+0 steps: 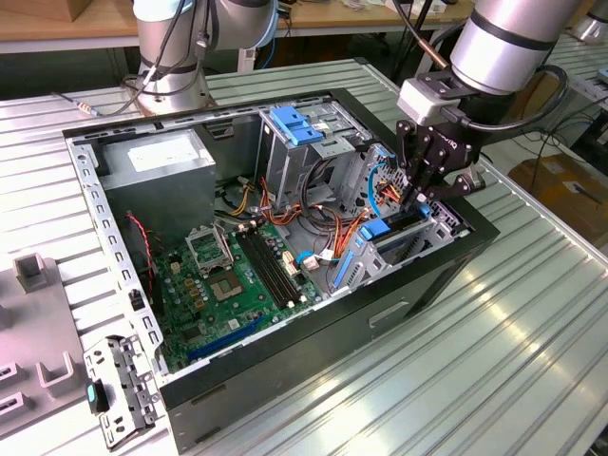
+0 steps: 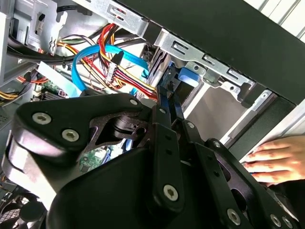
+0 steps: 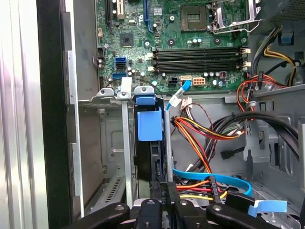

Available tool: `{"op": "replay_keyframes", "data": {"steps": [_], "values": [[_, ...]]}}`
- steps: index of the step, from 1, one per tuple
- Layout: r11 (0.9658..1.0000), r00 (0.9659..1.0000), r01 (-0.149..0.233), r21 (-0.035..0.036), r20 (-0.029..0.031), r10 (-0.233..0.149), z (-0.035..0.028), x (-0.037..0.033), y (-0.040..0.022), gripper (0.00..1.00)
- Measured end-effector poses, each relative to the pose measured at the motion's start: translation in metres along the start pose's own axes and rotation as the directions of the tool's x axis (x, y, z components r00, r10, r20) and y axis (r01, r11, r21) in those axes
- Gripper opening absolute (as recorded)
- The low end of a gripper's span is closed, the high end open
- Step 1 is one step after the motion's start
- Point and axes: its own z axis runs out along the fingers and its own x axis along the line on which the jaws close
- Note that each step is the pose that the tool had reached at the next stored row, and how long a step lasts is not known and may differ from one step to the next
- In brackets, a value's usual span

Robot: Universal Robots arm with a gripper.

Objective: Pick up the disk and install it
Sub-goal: 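Insert the first disk wire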

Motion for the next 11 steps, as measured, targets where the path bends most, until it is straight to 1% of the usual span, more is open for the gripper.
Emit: {"op": "replay_keyframes", "data": {"steps": [6,11], "values": [[1.0000,1.0000,-0.001,0.0000,0.0001,0.001,0.0025,-0.0001,-0.0004,0.17],[1.0000,1.0000,-0.002,-0.0001,0.0002,0.002,0.0028,-0.0001,-0.0004,0.17]]}}
